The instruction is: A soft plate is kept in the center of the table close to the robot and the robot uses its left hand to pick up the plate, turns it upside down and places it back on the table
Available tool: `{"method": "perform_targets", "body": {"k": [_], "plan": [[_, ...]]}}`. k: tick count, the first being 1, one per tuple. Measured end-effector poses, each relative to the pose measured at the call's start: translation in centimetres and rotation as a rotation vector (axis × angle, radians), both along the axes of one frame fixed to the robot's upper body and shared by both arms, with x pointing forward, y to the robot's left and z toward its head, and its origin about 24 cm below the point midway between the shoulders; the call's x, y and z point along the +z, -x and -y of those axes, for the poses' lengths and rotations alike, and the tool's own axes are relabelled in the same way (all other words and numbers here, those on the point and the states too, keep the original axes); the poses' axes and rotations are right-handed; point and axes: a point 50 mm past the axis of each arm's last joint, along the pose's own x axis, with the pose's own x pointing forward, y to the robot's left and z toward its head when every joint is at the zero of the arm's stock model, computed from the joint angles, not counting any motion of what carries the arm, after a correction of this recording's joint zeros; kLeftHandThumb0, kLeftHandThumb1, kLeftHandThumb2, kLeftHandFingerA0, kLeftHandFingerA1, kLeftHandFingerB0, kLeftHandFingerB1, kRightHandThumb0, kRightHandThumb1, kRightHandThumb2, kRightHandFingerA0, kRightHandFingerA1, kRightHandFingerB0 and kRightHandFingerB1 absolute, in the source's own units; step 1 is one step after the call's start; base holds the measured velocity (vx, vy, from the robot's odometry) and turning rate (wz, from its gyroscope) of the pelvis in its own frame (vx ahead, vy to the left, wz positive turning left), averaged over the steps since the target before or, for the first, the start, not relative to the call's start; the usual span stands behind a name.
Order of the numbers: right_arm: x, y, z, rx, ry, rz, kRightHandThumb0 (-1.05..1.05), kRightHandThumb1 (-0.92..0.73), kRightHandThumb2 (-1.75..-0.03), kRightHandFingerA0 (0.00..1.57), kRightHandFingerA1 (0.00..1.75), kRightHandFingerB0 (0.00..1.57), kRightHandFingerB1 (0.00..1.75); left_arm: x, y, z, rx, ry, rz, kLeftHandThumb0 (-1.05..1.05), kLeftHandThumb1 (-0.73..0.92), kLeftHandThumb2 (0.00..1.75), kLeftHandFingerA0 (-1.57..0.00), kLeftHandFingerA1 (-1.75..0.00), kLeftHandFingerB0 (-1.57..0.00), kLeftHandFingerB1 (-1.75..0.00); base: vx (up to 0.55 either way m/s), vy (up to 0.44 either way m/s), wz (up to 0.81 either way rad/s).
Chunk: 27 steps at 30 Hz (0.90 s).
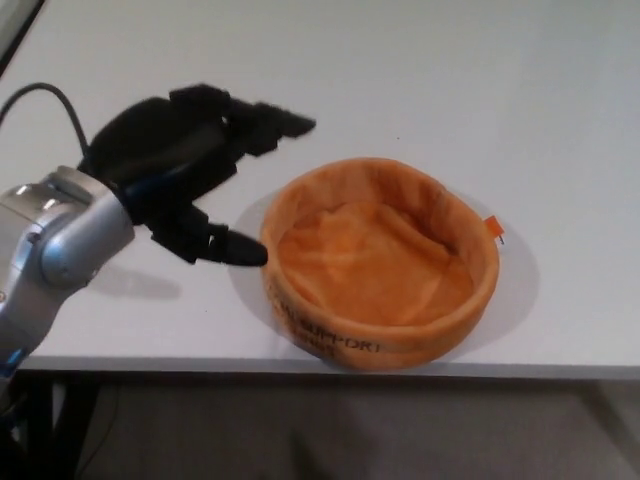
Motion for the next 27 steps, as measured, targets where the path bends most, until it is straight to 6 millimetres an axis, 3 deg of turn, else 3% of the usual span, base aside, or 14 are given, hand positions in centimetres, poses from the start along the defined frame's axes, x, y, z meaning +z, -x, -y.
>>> {"method": "perform_targets", "body": {"k": [3,4,5,16,17,19,21,22,27], "plan": [[0.1,-0.2,-0.1,0.008,0.001,-0.001,-0.84,-0.74,-1.09,0.10,0.51,0.04,0.20,-1.1,-0.2,-0.1,0.004,-0.083,-0.025,-0.93,0.65,0.61,-0.22,-0.34,-0.22,-0.29,0.00,0.000,0.00],[0.1,-0.2,-0.2,0.010,0.001,-0.001,-0.84,-0.92,-0.71,0.14,0.45,0.01,0.22,-1.4,-0.2,-0.2,0.005,-0.104,-0.031,-0.94,0.66,0.61,-0.21,-0.34,-0.22,-0.29,0.00,0.000,0.00],[0.2,-0.3,-0.3,0.012,0.001,0.000,-0.84,-0.74,-1.09,0.11,0.51,0.05,0.21,-1.7,-0.3,-0.3,0.006,-0.130,-0.035,-0.94,0.68,0.62,-0.21,-0.35,-0.22,-0.30,0.00,0.000,0.00],[0.2,-0.7,-0.2,0.013,-0.001,-0.012,-0.87,-0.75,-1.08,0.13,0.50,0.06,0.19,-3.5,-0.7,0.2,-0.040,-0.301,-0.044,-0.96,0.68,0.62,-0.25,-0.36,-0.26,-0.29,0.00,0.000,0.00],[0.1,-0.7,-0.2,0.012,-0.002,-0.014,-0.86,-0.75,-1.08,0.12,0.51,0.06,0.18,-3.7,-0.6,0.4,-0.046,-0.310,-0.045,-0.93,0.54,0.99,-0.18,-0.46,-0.19,-0.40,0.00,0.000,0.00],[0.1,-0.8,-0.1,0.011,-0.003,-0.016,-0.86,-0.75,-1.08,0.12,0.51,0.06,0.18,-3.9,-0.8,0.9,-0.059,-0.325,-0.045,-0.94,0.55,0.99,-0.18,-0.46,-0.19,-0.40,0.00,0.000,0.00],[0.2,-0.9,-0.1,0.013,0.000,-0.013,-0.87,-0.75,-1.09,0.12,0.51,0.06,0.18,-4.0,-1.0,1.5,-0.075,-0.345,-0.038,-0.93,0.54,0.99,-0.19,-0.46,-0.20,-0.40,0.00,0.000,0.00],[0.2,-1.0,0.0,0.015,0.002,-0.012,-0.88,-0.74,-1.08,0.11,0.50,0.06,0.18,-4.0,-1.1,1.8,-0.084,-0.356,-0.031,-0.97,0.69,0.62,-0.26,-0.37,-0.28,-0.30,0.00,0.000,0.00],[0.3,-1.1,0.1,0.021,0.008,-0.020,-0.87,-0.74,-1.08,0.12,0.51,0.05,0.18,-4.1,-1.2,2.9,-0.114,-0.388,-0.002,-0.96,0.69,0.62,-0.24,-0.37,-0.26,-0.30,0.00,0.000,0.00]]}}
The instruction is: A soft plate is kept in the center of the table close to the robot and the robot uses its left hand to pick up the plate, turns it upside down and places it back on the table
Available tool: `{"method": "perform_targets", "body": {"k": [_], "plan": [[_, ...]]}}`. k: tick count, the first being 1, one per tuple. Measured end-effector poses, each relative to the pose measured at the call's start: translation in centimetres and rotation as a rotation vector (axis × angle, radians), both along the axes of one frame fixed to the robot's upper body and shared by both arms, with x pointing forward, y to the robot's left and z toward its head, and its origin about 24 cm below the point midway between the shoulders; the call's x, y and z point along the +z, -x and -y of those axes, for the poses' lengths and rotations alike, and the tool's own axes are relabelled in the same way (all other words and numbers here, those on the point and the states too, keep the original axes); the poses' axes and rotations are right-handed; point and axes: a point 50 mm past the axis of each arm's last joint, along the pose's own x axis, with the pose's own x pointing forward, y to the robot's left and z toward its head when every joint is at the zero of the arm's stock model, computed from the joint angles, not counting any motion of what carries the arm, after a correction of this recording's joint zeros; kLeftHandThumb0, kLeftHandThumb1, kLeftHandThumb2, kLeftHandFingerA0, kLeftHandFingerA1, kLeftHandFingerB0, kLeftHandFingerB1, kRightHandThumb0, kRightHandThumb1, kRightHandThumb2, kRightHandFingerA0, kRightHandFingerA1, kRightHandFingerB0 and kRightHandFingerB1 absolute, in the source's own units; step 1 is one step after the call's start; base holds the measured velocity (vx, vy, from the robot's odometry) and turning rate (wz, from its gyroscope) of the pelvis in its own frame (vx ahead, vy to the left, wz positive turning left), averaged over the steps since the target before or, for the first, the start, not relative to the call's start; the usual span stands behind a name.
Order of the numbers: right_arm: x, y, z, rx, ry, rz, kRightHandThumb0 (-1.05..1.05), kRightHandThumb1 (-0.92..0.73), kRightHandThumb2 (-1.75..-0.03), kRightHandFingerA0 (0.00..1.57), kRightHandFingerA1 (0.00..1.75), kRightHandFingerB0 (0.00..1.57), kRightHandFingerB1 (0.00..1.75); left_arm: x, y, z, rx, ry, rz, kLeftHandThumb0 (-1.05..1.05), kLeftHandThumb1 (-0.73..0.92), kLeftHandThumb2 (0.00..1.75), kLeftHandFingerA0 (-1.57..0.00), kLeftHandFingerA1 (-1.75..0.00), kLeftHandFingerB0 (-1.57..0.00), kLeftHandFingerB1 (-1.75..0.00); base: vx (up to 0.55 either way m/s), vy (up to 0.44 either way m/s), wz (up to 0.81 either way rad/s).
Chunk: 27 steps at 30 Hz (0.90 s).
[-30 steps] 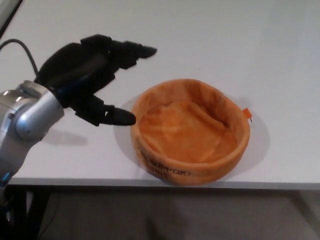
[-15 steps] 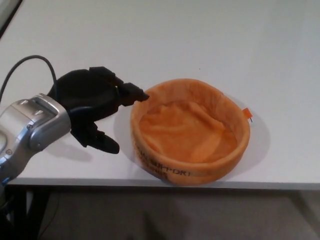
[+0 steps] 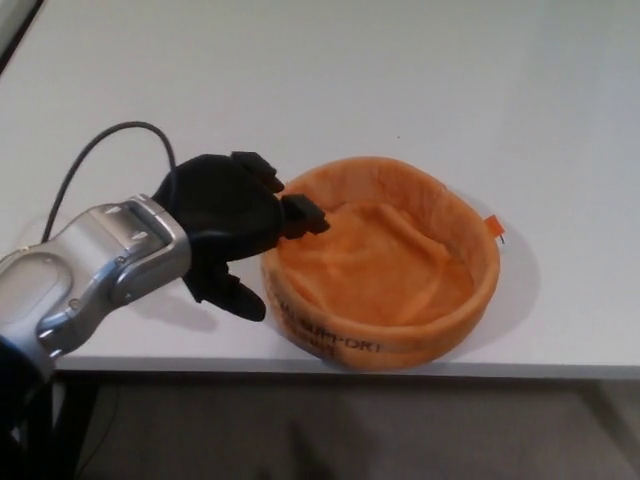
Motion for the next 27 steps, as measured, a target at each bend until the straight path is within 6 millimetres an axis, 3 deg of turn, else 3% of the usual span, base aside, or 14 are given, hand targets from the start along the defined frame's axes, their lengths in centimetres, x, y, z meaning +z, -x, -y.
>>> {"method": "perform_targets", "body": {"k": [1,2,13,14,27], "plan": [[0.0,0.0,0.0,0.000,0.000,-0.001,-0.86,-0.74,-1.08,0.12,0.52,0.06,0.19,0.0,0.0,0.3,-0.007,-0.003,0.003,-0.98,0.66,0.66,-0.24,-0.39,-0.24,-0.29,0.00,0.000,0.00],[0.0,0.0,0.0,0.001,0.000,-0.002,-0.87,-0.74,-1.08,0.12,0.51,0.06,0.19,-0.1,-0.1,0.6,-0.014,-0.005,0.003,-0.92,0.54,0.98,-0.17,-0.46,-0.19,-0.40,0.00,0.000,0.00],[0.8,-0.2,-0.4,0.022,0.005,0.002,-0.87,-0.74,-1.08,0.12,0.52,0.05,0.18,-1.1,0.2,3.3,-0.080,-0.001,-0.011,-0.91,0.55,0.98,-0.17,-0.47,-0.18,-0.40,0.00,0.000,0.00],[0.8,-0.3,-0.4,0.022,0.005,0.001,-0.86,-0.74,-1.08,0.12,0.52,0.05,0.17,-1.2,0.3,3.4,-0.082,-0.003,-0.014,-0.94,0.70,0.63,-0.22,-0.38,-0.25,-0.28,0.00,0.000,0.00],[0.7,-0.8,-0.2,0.018,-0.005,-0.005,-0.86,-0.73,-1.08,0.12,0.53,0.05,0.18,-3.7,0.7,3.2,-0.075,-0.015,-0.043,-0.92,0.69,0.62,-0.26,-0.38,-0.26,-0.29,0.00,0.000,0.00]]}}
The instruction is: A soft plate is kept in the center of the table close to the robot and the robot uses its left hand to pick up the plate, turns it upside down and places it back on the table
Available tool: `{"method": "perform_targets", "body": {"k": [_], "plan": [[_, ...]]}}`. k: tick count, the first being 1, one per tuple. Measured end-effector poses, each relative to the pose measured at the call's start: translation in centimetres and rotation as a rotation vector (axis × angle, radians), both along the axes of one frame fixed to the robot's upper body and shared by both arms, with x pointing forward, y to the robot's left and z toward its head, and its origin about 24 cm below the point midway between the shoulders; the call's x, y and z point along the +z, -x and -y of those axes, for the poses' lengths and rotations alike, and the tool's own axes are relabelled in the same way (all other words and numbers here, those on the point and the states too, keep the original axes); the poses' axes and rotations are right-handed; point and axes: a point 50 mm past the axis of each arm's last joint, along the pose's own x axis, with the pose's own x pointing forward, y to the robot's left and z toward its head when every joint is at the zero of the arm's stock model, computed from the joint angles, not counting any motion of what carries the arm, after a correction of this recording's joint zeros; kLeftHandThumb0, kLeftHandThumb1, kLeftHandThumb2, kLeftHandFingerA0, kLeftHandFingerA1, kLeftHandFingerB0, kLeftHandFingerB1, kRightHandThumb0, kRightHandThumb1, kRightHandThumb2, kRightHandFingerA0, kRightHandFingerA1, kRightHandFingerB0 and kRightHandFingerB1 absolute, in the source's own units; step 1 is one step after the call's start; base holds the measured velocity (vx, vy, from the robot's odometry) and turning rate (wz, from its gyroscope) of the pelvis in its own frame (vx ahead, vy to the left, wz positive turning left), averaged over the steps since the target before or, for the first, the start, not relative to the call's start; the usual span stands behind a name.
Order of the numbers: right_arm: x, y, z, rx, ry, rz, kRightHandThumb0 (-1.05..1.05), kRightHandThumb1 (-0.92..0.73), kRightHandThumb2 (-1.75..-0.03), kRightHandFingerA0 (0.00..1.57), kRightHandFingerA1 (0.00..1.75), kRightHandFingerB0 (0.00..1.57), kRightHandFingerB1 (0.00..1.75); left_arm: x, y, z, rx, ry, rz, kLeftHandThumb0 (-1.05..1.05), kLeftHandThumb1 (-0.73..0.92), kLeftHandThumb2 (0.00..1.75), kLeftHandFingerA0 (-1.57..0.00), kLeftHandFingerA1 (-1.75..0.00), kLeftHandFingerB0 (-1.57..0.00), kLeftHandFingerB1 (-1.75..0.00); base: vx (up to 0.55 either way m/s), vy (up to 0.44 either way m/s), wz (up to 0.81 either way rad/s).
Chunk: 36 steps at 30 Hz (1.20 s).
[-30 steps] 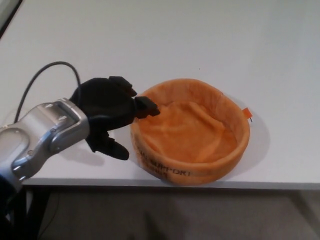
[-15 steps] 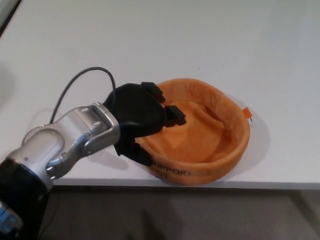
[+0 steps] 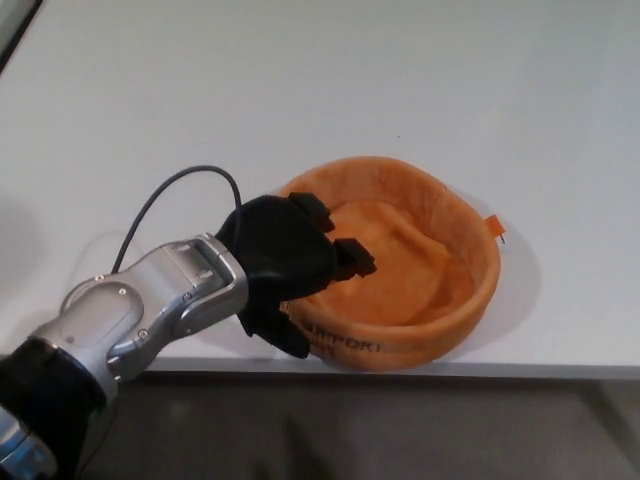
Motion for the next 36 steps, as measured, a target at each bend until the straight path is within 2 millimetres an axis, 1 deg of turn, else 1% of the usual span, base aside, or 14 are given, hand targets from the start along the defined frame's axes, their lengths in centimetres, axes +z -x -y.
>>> {"method": "perform_targets", "body": {"k": [1,8,11,12,15,16,18,19,23,24,25,27,28,36], "plan": [[0.0,0.0,0.0,0.000,0.000,0.000,-0.84,-0.92,-0.69,0.12,0.44,0.00,0.20,-0.2,0.0,-0.1,0.003,-0.001,-0.003,-0.92,0.69,0.62,-0.26,-0.40,-0.26,-0.30,0.00,0.000,0.00],[-0.2,-0.2,0.2,0.011,-0.003,-0.005,-0.80,-0.92,-0.69,0.12,0.36,0.00,0.17,-1.2,0.3,-0.2,0.000,-0.001,-0.010,-0.91,0.68,0.62,-0.26,-0.40,-0.27,-0.29,0.00,0.000,0.00],[-0.1,-0.2,0.3,0.016,0.001,-0.007,-0.78,-0.92,-0.70,0.15,0.31,0.00,0.14,-2.2,0.8,-0.3,-0.004,0.000,-0.029,-0.89,0.69,0.62,-0.30,-0.42,-0.29,-0.31,0.00,0.000,0.00],[0.0,-0.1,0.3,0.017,0.005,-0.009,-0.78,-0.75,-1.09,0.09,0.41,0.00,0.17,-2.8,1.1,-0.5,-0.003,-0.003,-0.040,-0.84,0.67,0.61,-0.38,-0.43,-0.34,-0.32,0.00,0.000,0.00],[0.0,-0.1,0.5,0.016,0.010,-0.011,-0.78,-0.76,-1.09,0.10,0.40,0.00,0.17,-3.5,1.4,-0.6,-0.006,0.001,-0.038,-0.53,0.49,0.94,-0.85,-0.88,-0.77,-0.73,0.00,0.000,0.00],[0.0,-0.1,0.5,0.017,0.010,-0.011,-0.78,-0.75,-1.09,0.08,0.41,0.00,0.18,-3.6,1.4,-0.7,-0.010,0.007,-0.026,-0.46,0.55,0.57,-0.90,-1.31,-0.89,-0.79,0.00,0.000,0.00],[0.0,-0.1,0.5,0.017,0.009,-0.012,-0.76,-0.75,-1.09,0.07,0.39,0.00,0.18,-3.5,1.4,-0.7,-0.014,0.025,-0.004,-0.37,0.59,0.59,-0.89,-1.74,-0.89,-1.11,0.00,0.000,0.00],[0.0,-0.1,0.5,0.017,0.009,-0.012,-0.76,-0.92,-0.70,0.14,0.30,0.00,0.15,-3.5,1.4,-0.6,-0.017,0.038,0.009,-0.39,0.61,0.58,-1.06,-1.75,-0.80,-1.71,0.00,0.000,0.00],[0.0,0.0,0.5,0.018,0.009,-0.014,-0.80,-0.76,-0.88,0.11,0.33,0.02,0.10,-3.5,1.6,-0.5,-0.036,0.073,0.053,-0.37,0.63,0.60,-1.03,-1.75,-0.78,-1.75,0.00,0.000,0.00],[0.0,0.0,0.5,0.019,0.009,-0.015,-0.77,-0.75,-1.08,0.07,0.40,0.00,0.18,-3.6,1.6,-0.5,-0.039,0.079,0.061,-0.42,0.45,0.89,-1.27,-1.44,-1.09,-1.34,0.00,0.000,0.00],[0.0,0.0,0.5,0.019,0.008,-0.016,-0.77,-0.92,-0.69,0.13,0.30,0.00,0.15,-3.6,1.7,-0.5,-0.044,0.086,0.072,-0.44,0.45,0.87,-1.27,-1.46,-1.07,-1.34,0.00,0.000,0.00],[-0.1,0.0,0.5,0.021,0.008,-0.017,-0.78,-0.91,-0.69,0.13,0.30,0.00,0.14,-3.7,1.8,-0.5,-0.055,0.097,0.093,-0.45,0.43,0.86,-1.27,-1.46,-1.07,-1.35,0.00,0.000,0.00],[-0.1,0.0,0.5,0.022,0.008,-0.019,-0.78,-0.92,-0.68,0.14,0.30,0.00,0.15,-3.7,1.9,-0.5,-0.060,0.102,0.104,-0.40,0.63,0.59,-1.01,-1.75,-0.78,-1.70,0.00,0.000,0.00],[0.0,0.2,0.6,0.037,0.017,-0.030,-0.77,-0.92,-0.69,0.14,0.32,0.00,0.12,-4.2,2.1,-0.8,-0.085,0.138,0.171,-0.45,0.65,0.63,-1.00,-1.75,-0.78,-1.75,0.00,0.000,0.00]]}}
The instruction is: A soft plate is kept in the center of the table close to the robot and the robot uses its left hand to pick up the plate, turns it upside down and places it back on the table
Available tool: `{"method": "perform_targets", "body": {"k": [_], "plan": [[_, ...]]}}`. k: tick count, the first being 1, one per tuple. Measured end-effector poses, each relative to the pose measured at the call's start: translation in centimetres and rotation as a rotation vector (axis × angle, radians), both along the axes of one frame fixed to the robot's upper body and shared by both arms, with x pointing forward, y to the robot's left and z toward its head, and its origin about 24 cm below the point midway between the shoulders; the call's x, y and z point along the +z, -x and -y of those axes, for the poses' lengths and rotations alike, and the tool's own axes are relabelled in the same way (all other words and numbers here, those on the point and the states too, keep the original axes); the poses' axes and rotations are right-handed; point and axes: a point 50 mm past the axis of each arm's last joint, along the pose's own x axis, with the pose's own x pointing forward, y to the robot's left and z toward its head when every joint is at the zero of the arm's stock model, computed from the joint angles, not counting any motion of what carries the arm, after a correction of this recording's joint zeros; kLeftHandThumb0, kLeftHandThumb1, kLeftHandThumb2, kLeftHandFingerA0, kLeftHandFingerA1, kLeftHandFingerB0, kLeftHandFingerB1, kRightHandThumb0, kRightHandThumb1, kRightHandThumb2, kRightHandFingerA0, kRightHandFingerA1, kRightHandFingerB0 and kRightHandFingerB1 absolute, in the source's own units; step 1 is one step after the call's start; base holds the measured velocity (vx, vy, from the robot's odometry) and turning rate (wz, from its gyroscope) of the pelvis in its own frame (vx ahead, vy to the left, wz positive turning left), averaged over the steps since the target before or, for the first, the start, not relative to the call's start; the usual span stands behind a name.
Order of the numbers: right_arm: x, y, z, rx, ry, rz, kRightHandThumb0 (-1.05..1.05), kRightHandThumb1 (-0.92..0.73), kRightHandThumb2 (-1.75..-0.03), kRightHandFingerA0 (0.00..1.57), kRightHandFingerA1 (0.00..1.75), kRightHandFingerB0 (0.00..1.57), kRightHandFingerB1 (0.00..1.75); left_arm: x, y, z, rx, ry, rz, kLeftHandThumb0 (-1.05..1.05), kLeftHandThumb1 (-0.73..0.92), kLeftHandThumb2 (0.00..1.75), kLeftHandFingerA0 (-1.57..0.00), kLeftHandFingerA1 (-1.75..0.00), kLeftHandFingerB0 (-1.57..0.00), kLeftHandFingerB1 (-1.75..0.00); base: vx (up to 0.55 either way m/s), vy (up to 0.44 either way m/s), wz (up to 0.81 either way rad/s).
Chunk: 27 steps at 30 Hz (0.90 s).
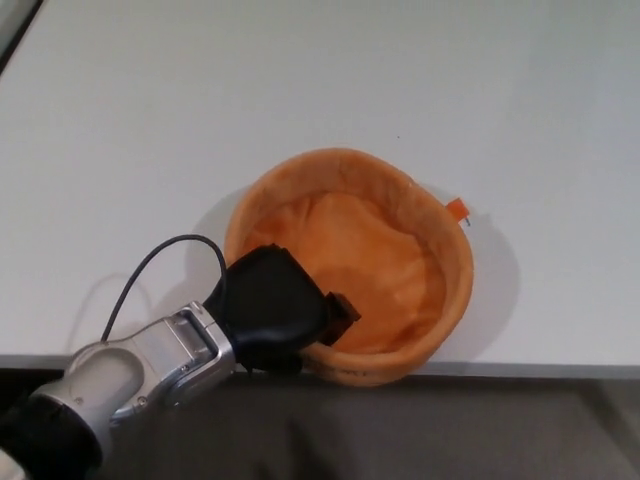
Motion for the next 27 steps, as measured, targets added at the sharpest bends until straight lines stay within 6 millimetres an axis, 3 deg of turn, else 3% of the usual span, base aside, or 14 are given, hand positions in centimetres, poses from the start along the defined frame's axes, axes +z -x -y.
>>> {"method": "perform_targets", "body": {"k": [5,6,7,8,10,11,12,17,18,23,27], "plan": [[0.1,0.0,0.1,0.011,0.009,-0.005,-0.77,-0.92,-0.69,0.15,0.32,0.00,0.10,-0.2,0.0,-0.4,0.000,0.034,0.029,-0.42,0.58,0.62,-0.97,-1.75,-0.81,-1.74,0.00,0.000,0.00],[0.1,0.0,0.1,0.012,0.012,-0.007,-0.82,-0.75,-1.09,0.14,0.45,0.00,0.14,-0.2,0.0,-0.5,0.005,0.046,0.027,-0.38,0.53,0.63,-0.97,-1.75,-0.83,-1.75,0.00,0.000,0.00],[0.2,0.0,0.2,0.014,0.015,-0.009,-0.82,-0.75,-1.09,0.14,0.45,0.00,0.14,-0.2,0.1,-0.6,0.021,0.082,0.014,-0.38,0.53,0.63,-0.97,-1.75,-0.83,-1.75,0.00,0.000,0.00],[0.2,0.0,0.2,0.015,0.015,-0.010,-0.82,-0.76,-1.09,0.14,0.46,0.00,0.12,-0.2,0.2,-0.7,0.031,0.106,0.004,-0.34,0.58,0.64,-0.92,-1.75,-0.76,-1.75,0.00,0.000,0.00],[0.2,0.0,0.1,0.015,0.015,-0.009,-0.82,-0.76,-1.09,0.14,0.46,0.00,0.12,-0.2,0.3,-0.5,0.051,0.164,-0.020,-0.34,0.58,0.64,-0.92,-1.75,-0.76,-1.75,0.00,0.000,0.00],[0.2,0.0,0.1,0.016,0.015,-0.008,-0.79,-0.91,-0.67,0.19,0.35,0.00,0.15,-0.2,0.3,-0.4,0.054,0.177,-0.025,-0.32,0.61,0.61,-0.90,-1.75,-0.74,-1.75,0.00,0.000,0.00],[0.2,-0.1,0.1,0.017,0.015,-0.007,-0.82,-0.74,-0.87,0.13,0.41,0.00,0.12,0.0,0.4,-0.3,0.067,0.222,-0.041,-0.32,0.62,0.62,-0.90,-1.75,-0.73,-1.75,0.00,0.000,0.00],[0.2,-0.1,0.1,0.018,0.015,-0.005,-0.86,-0.72,-0.85,0.17,0.43,0.01,0.14,0.9,0.6,0.4,0.087,0.340,-0.087,-0.33,0.61,0.64,-0.90,-1.75,-0.74,-1.75,0.00,0.000,0.00],[0.3,-0.1,0.1,0.018,0.015,-0.004,-0.83,-0.90,-0.67,0.22,0.36,0.00,0.18,1.1,0.6,0.5,0.089,0.357,-0.093,-0.32,0.59,0.64,-0.91,-1.75,-0.75,-1.75,0.00,0.000,0.00],[0.3,-0.1,0.1,0.020,0.014,-0.004,-0.82,-0.91,-0.67,0.23,0.36,0.00,0.15,2.5,0.6,1.2,0.087,0.456,-0.124,-0.30,0.56,0.69,-0.95,-1.75,-0.72,-1.75,0.00,0.000,0.00],[0.2,-0.1,0.0,0.020,0.014,-0.005,-0.79,-0.91,-0.68,0.23,0.38,0.00,0.16,3.5,0.8,1.8,0.072,0.527,-0.150,-0.31,0.62,0.63,-0.92,-1.75,-0.74,-1.75,0.00,0.000,0.00]]}}
